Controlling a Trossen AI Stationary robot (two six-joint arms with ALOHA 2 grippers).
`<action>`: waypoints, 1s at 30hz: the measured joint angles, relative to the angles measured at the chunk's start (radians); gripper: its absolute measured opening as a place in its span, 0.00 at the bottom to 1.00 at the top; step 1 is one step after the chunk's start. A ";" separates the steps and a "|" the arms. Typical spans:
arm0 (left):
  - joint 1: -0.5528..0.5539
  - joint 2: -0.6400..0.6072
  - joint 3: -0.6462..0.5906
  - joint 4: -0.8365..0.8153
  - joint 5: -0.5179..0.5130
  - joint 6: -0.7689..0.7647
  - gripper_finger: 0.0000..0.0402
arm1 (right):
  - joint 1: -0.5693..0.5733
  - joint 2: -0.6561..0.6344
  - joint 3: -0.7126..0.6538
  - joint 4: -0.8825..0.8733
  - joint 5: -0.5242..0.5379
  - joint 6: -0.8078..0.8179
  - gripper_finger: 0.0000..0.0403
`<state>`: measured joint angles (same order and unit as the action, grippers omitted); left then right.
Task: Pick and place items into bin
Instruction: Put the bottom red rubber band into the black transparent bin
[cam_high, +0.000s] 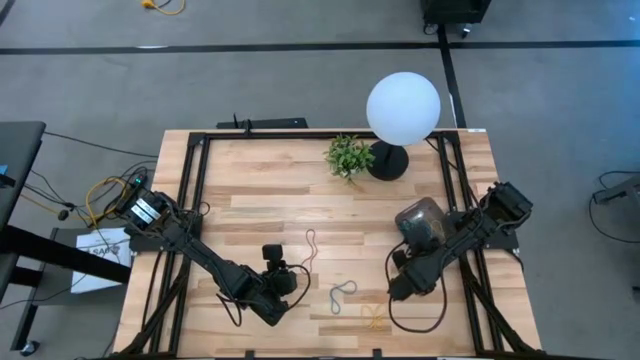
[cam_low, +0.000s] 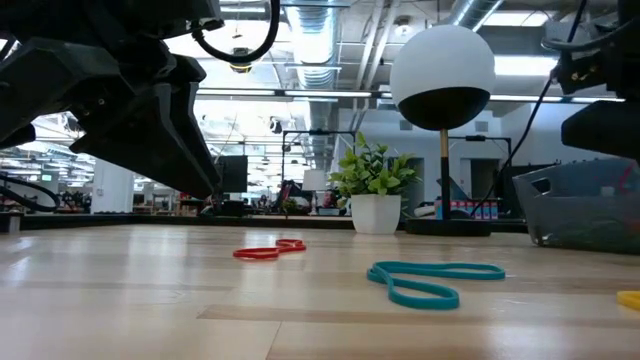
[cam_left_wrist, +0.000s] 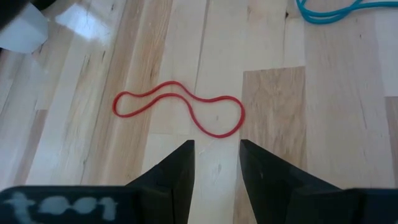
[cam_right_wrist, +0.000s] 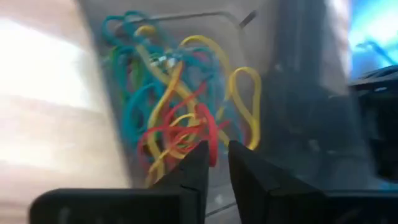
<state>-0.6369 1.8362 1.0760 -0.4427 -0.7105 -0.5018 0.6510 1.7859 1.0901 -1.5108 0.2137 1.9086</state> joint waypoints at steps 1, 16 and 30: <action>0.000 0.000 0.000 0.000 0.000 0.000 0.30 | 0.000 0.000 0.000 0.022 0.000 -0.007 0.16; 0.000 0.000 0.000 0.000 0.001 0.000 0.30 | -0.054 0.000 0.000 0.272 0.033 -0.286 0.25; 0.000 0.000 0.000 0.000 0.001 0.000 0.30 | -0.100 0.000 0.001 0.267 -0.003 -0.309 0.25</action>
<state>-0.6369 1.8366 1.0760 -0.4429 -0.7094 -0.5018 0.5512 1.7859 1.0909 -1.2442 0.2108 1.6000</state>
